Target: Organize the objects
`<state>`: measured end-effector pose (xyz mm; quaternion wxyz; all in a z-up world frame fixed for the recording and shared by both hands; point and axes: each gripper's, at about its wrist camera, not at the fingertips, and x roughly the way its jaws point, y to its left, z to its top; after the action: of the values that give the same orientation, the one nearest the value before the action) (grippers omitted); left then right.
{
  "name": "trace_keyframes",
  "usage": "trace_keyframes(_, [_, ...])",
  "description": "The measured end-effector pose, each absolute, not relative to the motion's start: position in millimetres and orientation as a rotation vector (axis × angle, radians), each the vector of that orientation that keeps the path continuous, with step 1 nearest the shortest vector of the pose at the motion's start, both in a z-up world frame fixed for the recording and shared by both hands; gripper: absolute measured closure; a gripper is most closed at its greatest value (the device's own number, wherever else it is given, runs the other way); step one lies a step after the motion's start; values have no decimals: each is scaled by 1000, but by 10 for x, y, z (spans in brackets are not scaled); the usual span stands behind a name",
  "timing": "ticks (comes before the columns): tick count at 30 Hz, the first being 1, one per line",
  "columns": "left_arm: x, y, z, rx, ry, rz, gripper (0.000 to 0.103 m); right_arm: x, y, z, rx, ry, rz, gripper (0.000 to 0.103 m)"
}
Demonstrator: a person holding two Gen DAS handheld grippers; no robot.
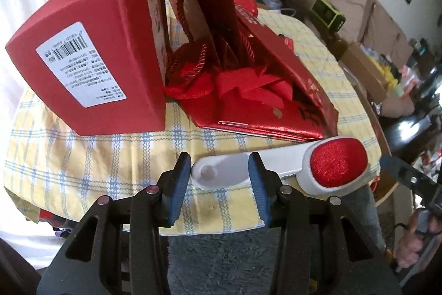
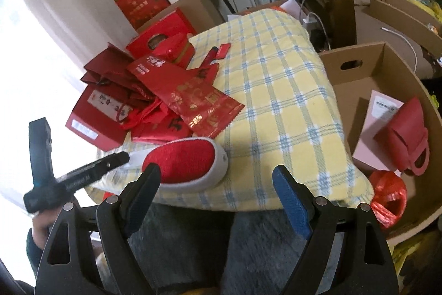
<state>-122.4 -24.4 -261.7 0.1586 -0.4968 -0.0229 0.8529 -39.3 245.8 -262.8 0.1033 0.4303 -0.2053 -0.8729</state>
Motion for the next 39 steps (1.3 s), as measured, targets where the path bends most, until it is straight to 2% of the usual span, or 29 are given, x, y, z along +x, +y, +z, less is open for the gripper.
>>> trace_keyframes(19, [-1269,-337,-2659,-1448,-89,2376,62,-628,2268,-2781,1273,-607,-2501,17])
trace_keyframes(27, [-1271,-342,-2663,-1461,-142,2351,59,-568,2095,-2616,1209,-444,-2568,21])
trace_keyframes(29, [-1276,-320,-2660,-1463,-134,2357,59,-568,2112,-2625,1212,-445,-2568,25])
trace_keyframes(36, [-1225,-229,-2657,-1451,-79,2381,56,-615,2140,-2799,1269,-458,-2534,25])
trace_keyframes(39, [-1212,-236,-2657,-1448,-75,2383,55,-603,2069,-2812,1265,-376,-2566,25])
